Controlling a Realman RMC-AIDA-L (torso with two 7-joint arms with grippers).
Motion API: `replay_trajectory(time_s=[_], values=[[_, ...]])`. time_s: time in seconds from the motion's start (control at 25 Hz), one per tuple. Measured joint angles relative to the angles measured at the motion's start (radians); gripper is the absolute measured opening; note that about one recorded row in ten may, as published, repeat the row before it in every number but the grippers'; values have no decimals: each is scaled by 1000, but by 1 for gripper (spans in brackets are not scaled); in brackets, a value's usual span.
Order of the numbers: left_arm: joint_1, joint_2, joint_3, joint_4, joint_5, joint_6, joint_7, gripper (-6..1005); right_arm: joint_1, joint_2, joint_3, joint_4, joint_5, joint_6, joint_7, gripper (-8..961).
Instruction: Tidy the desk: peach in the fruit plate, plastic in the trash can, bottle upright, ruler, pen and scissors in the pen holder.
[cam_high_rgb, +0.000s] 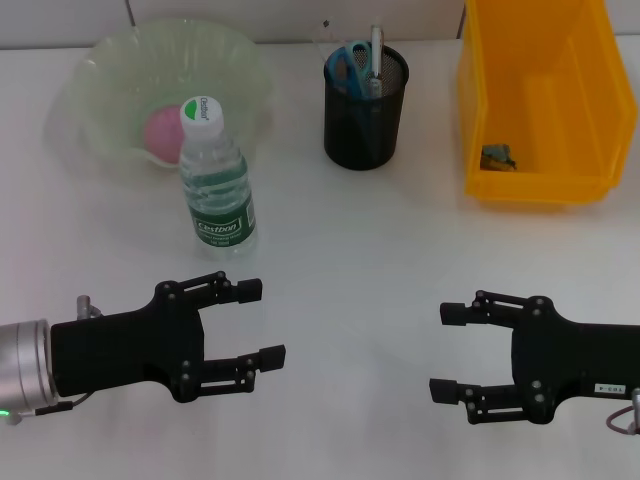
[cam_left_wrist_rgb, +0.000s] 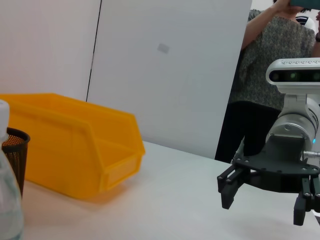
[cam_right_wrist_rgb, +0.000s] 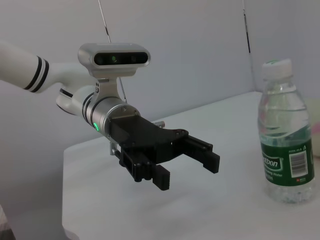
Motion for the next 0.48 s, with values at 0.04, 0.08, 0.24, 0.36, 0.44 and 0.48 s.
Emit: replay_trajectory(time_s=[0.04, 0.08, 0.24, 0.36, 0.44, 0.48], values=[[0, 0, 0, 0, 0, -1, 0, 805, 0, 0, 0, 0, 0, 0, 0, 842], [1, 0, 0, 0, 0, -3, 0, 805, 0, 0, 1, 0, -1, 2, -1, 842], [2, -1, -1, 2, 1, -4, 0, 805, -1, 3, 6, 1, -2, 12, -2, 842], [3, -2, -1, 3, 2, -4, 0, 805, 1, 3, 12, 5, -4, 16, -2, 842], [3, -2, -1, 4, 2, -4, 0, 805, 3, 3, 13, 6, -4, 18, -2, 842], [3, -2, -1, 4, 2, -3, 0, 805, 4, 3, 13, 7, -4, 20, 0, 842]])
